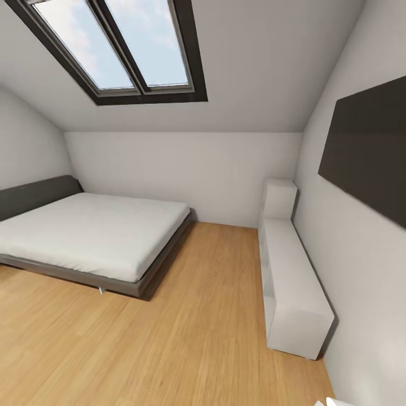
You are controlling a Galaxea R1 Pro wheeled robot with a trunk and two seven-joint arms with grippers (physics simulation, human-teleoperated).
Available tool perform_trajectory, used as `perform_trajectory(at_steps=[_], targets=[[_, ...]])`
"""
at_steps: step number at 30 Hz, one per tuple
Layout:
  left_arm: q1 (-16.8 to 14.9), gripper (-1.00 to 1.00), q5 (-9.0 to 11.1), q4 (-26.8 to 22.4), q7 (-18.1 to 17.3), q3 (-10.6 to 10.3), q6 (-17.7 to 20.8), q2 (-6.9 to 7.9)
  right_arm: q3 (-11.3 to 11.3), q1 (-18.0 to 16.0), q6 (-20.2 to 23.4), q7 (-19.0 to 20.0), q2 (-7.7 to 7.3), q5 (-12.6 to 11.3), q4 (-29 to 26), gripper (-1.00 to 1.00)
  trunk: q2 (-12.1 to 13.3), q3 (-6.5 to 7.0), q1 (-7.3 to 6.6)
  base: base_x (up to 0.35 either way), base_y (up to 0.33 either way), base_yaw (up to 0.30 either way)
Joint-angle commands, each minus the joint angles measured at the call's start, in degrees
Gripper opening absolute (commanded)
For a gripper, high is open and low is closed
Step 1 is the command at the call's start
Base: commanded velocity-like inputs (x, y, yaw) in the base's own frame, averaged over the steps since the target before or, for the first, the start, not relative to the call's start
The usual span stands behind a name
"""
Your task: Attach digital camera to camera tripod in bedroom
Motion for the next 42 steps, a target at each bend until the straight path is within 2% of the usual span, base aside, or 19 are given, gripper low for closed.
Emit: perform_trajectory(at_steps=[1, 14, 42], targets=[[0.0, 1.00, 0.2, -0.1, 0.0, 0.0, -0.1, -0.01, 0.0, 0.0, -0.1, 0.0, -0.01, 0.5, 0.0, 1.00, 0.0, -0.04, 0.00, 0.000, 0.000, 0.001], [0.0, 1.00, 0.2, -0.1, 0.0, 0.0, -0.1, 0.00, 0.0, 0.0, -0.1, 0.0, -0.05, 0.5, 0.0, 1.00, 0.0, -0.04, 0.00, 0.000, 0.000, 0.052], [0.0, 1.00, 0.2, -0.1, 0.0, 0.0, -0.1, 0.00, 0.0, 0.0, -0.1, 0.0, -0.08, 0.5, 0.0, 1.00, 0.0, -0.04, 0.00, 0.000, 0.000, 0.221]])
